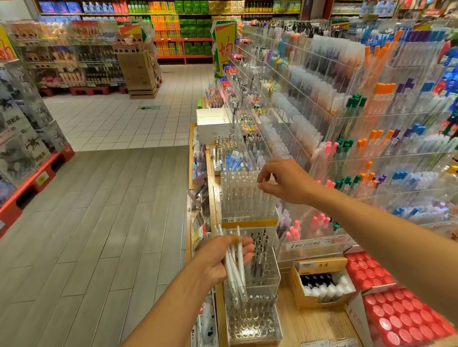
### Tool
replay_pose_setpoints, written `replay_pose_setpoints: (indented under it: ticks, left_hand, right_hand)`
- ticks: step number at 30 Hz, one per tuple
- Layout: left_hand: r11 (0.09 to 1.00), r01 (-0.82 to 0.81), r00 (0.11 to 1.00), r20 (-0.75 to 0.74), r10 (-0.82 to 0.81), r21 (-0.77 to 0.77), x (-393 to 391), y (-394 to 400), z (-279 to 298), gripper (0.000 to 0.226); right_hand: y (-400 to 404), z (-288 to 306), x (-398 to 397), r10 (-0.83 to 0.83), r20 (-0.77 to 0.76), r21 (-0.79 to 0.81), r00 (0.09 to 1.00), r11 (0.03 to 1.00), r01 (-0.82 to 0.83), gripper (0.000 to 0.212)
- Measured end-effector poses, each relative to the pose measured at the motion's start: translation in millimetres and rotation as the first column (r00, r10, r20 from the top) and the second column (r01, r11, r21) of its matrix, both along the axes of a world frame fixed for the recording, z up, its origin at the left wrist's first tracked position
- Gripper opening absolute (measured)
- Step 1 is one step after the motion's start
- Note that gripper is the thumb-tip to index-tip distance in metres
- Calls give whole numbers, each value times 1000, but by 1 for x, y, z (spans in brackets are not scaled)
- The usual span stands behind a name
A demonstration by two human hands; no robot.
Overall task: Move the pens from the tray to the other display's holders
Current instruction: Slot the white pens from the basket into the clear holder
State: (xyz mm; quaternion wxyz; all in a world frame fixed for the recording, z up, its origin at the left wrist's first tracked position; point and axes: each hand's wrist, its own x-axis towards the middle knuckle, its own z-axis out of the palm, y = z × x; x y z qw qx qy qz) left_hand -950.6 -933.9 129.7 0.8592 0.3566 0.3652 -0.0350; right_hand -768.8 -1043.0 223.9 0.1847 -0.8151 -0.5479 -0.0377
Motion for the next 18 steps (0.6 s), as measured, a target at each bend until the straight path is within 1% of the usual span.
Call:
replay_pose_setpoints:
  ticks: [2,6,8,10,11,12,13,15,16,18]
  left_hand:
    - [1000,0,1000,16,0,-6,-1,1,-1,20]
    - [1000,-8,999,51,10,-27,0,1,0,19]
    - [999,-12,997,70,15,-35,1,0,1,18]
    - [999,-23,995,91,27,-38,3,-1,1,18]
    - [999,-31,994,102,35,-41,3,-1,1,18]
    - [998,-35,993,112,40,-47,4,-2,1,18]
    - [998,-32,992,123,39,-53,4,-3,1,18]
    - [998,-22,991,133,28,-51,4,-7,2,17]
    - [999,-22,991,133,28,-43,4,-9,2,17]
    - [999,-19,990,138,23,-29,3,-10,2,18]
  right_hand:
    - [2,-2,0,-2,3,-25,1000,1000,2,11]
    - [5,-2,-3,-67,33,-55,997,996,69,17]
    - [4,-3,-10,-85,60,-9,995,996,86,22]
    - [2,-8,-26,-75,17,70,997,995,74,16]
    - [2,-13,-35,-76,-63,74,995,994,80,12]
    - [3,-18,-43,-90,-180,41,979,994,99,9]
    - [4,-25,-50,-120,-306,-27,945,993,117,12]
    - [5,-36,-58,-189,-473,-184,861,976,113,25]
    - [4,-39,-60,-207,-549,-218,810,971,101,30]
    - [3,-42,-59,-213,-681,-215,701,973,86,32]
